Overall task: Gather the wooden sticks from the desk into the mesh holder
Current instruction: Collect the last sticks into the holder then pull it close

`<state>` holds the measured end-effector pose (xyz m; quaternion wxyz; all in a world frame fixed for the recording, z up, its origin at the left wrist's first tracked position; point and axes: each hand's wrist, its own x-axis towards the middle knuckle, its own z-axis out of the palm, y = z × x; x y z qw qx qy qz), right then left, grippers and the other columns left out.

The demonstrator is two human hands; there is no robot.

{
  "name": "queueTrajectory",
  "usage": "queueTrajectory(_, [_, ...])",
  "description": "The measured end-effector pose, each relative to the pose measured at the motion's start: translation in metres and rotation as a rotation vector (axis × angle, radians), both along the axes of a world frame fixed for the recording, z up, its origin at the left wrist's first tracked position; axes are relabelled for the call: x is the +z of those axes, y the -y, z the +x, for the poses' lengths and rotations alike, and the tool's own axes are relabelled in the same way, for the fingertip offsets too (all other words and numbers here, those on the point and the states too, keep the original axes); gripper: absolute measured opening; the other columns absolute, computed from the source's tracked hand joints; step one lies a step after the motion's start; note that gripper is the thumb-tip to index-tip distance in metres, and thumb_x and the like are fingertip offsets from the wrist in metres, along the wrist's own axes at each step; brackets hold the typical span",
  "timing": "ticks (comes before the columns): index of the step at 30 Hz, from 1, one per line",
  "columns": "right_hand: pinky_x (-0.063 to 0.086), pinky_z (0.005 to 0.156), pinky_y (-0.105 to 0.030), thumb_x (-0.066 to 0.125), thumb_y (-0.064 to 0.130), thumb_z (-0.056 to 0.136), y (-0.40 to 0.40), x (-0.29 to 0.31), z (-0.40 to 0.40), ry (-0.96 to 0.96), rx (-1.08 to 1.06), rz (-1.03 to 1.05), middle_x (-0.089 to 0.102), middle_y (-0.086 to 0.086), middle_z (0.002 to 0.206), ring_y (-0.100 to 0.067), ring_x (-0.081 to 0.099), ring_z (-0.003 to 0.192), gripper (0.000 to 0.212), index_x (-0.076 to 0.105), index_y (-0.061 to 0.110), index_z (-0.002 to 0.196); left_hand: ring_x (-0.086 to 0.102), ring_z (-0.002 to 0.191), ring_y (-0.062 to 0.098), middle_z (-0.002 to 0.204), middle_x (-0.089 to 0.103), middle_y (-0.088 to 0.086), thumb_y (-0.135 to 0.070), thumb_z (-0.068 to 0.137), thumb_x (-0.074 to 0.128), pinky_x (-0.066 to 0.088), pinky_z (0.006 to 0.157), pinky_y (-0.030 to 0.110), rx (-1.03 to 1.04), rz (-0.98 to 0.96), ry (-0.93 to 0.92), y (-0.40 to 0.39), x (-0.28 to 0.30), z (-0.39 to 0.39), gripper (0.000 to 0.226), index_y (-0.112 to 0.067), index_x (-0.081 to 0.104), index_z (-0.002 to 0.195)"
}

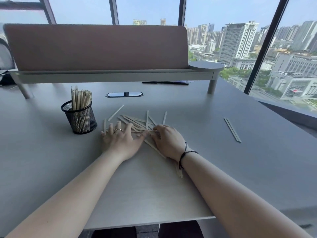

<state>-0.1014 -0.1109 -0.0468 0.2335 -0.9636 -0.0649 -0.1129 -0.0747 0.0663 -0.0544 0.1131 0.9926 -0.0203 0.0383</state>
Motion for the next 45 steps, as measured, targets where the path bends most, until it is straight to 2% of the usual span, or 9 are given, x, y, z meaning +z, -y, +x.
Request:
queueTrajectory(4, [0.046,0.087,-0.032,0.056,0.038,0.095,0.017,0.014,-0.003,0.115,-0.055,0.185,0.067,0.0,0.126,-0.024,0.062,0.111,0.031,0.066,0.026,0.122,-0.003,0.157,0.035,0.171,0.006,0.01,-0.108,0.055,0.01,0.002,0.122,0.059,-0.034,-0.008,-0.046,-0.002,0.003,-0.001,0.123,-0.041,0.021,0.157])
queueTrajectory(8, [0.044,0.095,-0.04,0.052,0.055,0.094,0.094,0.02,-0.003,0.324,-0.414,0.027,0.067,-0.004,0.122,-0.028,0.062,0.109,0.044,0.067,0.022,0.119,-0.002,0.157,0.031,0.171,0.008,0.011,-0.11,0.048,0.02,0.007,0.123,0.054,-0.078,-0.01,-0.033,0.001,0.005,0.003,0.128,-0.04,0.025,0.154])
queueTrajectory(13, [0.023,0.116,-0.053,0.024,0.082,0.081,0.18,-0.008,0.001,-0.16,-0.768,-0.075,0.048,-0.014,0.148,-0.034,0.037,0.141,0.089,0.048,0.023,0.143,0.009,0.156,0.029,0.17,0.013,0.007,-0.103,0.059,0.035,0.019,0.122,0.048,-0.097,-0.043,-0.016,0.008,0.005,0.01,0.116,-0.034,0.03,0.152])
queueTrajectory(21, [0.014,0.121,-0.046,0.015,0.085,0.081,0.107,-0.006,0.0,-0.222,-0.347,-0.18,0.025,-0.003,0.163,-0.021,0.018,0.151,0.097,0.029,0.022,0.154,0.018,0.153,0.033,0.167,0.022,0.009,-0.1,0.065,0.031,0.017,0.123,0.049,-0.072,-0.055,0.023,0.007,-0.001,0.021,0.109,-0.032,0.033,0.151])
queueTrajectory(28, [0.006,0.122,-0.046,0.026,0.098,0.065,0.024,0.004,-0.03,-0.221,-0.08,-0.226,0.015,0.001,0.166,-0.018,0.006,0.153,0.113,0.021,0.028,0.153,0.024,0.151,0.033,0.163,0.03,0.009,-0.106,0.06,0.023,0.019,0.121,0.055,-0.044,-0.094,0.07,-0.002,0.005,0.046,0.118,-0.034,0.028,0.153])
queueTrajectory(33, [0.021,0.115,-0.041,0.03,0.092,0.071,0.005,-0.005,-0.024,-0.058,-0.085,-0.203,0.044,0.007,0.14,-0.017,0.029,0.141,0.086,0.043,0.029,0.129,0.021,0.153,0.034,0.166,0.026,0.015,-0.106,0.059,0.017,0.017,0.122,0.054,0.02,-0.134,0.023,-0.016,0.008,0.073,0.129,-0.026,0.022,0.159])
queueTrajectory(38, [0.027,0.111,-0.041,0.029,0.082,0.08,0.0,-0.016,-0.008,-0.008,-0.148,-0.145,0.052,0.006,0.13,-0.017,0.037,0.135,0.073,0.049,0.025,0.121,0.022,0.154,0.025,0.168,0.024,0.007,-0.099,0.07,0.026,0.021,0.123,0.044,-0.136,-0.086,-0.05,-0.009,0.007,0.075,0.121,-0.018,0.024,0.16])
queueTrajectory(42, [0.02,0.118,-0.046,0.025,0.075,0.087,-0.023,-0.02,0.008,-0.059,-0.204,-0.041,0.041,-0.005,0.152,-0.024,0.026,0.146,0.078,0.043,0.019,0.137,0.03,0.151,0.022,0.166,0.029,0.003,-0.083,0.086,0.034,0.027,0.121,0.04,-0.263,-0.137,-0.038,0.005,0.001,0.069,0.096,-0.021,0.027,0.159])
queueTrajectory(45, [0.009,0.122,-0.046,0.024,0.07,0.09,-0.051,-0.011,0.016,-0.127,-0.252,0.203,0.033,-0.009,0.159,-0.023,0.016,0.151,0.076,0.044,0.017,0.141,0.033,0.15,0.022,0.165,0.033,0.003,-0.076,0.093,0.032,0.028,0.12,0.038,-0.328,-0.202,-0.048,0.011,-0.005,0.068,0.083,-0.022,0.032,0.156])
